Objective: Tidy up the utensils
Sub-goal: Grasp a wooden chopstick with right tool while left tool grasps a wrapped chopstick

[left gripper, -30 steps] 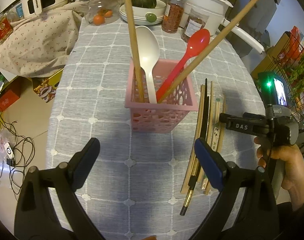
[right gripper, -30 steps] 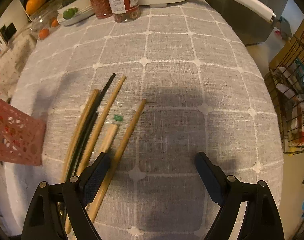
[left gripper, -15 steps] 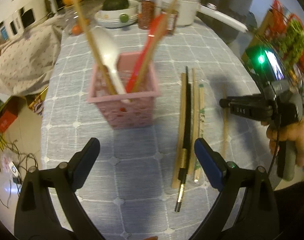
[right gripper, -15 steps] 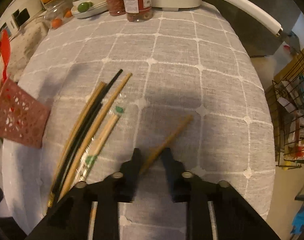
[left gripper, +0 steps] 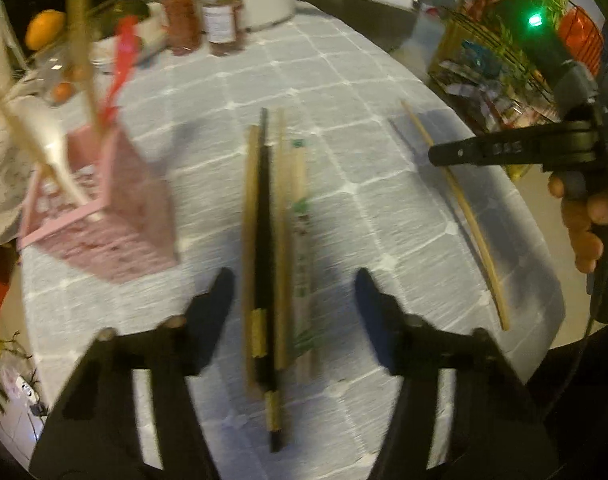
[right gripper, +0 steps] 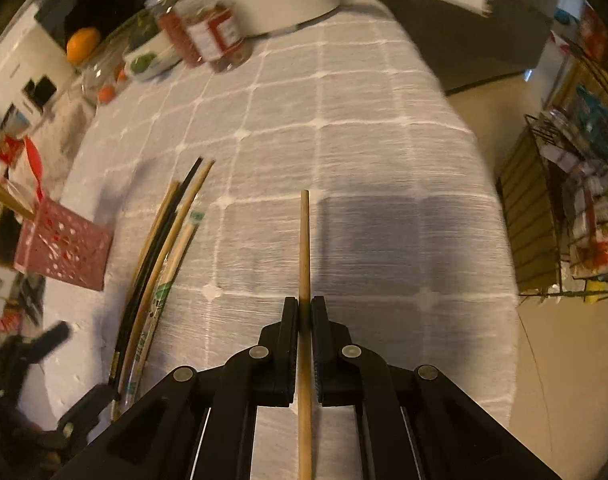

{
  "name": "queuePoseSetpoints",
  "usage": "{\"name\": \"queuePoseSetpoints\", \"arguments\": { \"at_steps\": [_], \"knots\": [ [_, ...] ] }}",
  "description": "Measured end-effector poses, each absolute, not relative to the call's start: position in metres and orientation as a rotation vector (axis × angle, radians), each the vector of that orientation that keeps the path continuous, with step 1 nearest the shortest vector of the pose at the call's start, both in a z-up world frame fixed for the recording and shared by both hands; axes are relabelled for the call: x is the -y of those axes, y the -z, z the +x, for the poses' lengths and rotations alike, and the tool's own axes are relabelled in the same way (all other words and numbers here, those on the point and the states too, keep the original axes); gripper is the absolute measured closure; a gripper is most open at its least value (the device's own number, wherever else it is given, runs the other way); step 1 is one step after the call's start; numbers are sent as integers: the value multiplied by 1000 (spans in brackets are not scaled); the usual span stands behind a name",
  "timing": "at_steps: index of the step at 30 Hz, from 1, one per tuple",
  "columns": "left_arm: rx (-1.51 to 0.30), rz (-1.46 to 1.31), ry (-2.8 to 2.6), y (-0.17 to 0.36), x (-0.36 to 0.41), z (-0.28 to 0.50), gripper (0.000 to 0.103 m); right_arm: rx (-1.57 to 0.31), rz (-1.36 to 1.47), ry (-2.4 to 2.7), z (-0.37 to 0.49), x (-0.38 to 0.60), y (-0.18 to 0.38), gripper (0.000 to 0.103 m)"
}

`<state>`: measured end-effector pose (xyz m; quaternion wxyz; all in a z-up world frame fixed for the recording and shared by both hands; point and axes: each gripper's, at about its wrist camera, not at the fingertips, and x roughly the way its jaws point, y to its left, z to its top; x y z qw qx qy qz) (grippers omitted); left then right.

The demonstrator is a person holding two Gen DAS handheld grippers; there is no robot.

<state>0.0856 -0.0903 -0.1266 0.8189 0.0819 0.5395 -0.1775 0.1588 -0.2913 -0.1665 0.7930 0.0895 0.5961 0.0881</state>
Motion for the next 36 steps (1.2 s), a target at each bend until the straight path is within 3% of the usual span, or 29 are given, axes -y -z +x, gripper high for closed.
{"name": "queuePoseSetpoints", "arguments": {
  "at_steps": [3, 26, 29, 36],
  "knots": [
    [-1196, 142, 404, 134, 100, 98, 74, -1277, 219, -194, 154, 301, 162, 97],
    [-1286, 151, 285, 167, 142, 175, 81, -1262, 266, -218, 146, 316, 155, 97],
    [-1273, 190, 284, 166, 147, 175, 92, -1258, 262, -217, 147, 315, 155, 97],
    [-1251, 228, 292, 161, 156, 172, 97, -1223, 269, -213, 145, 315, 143, 97]
  ]
}}
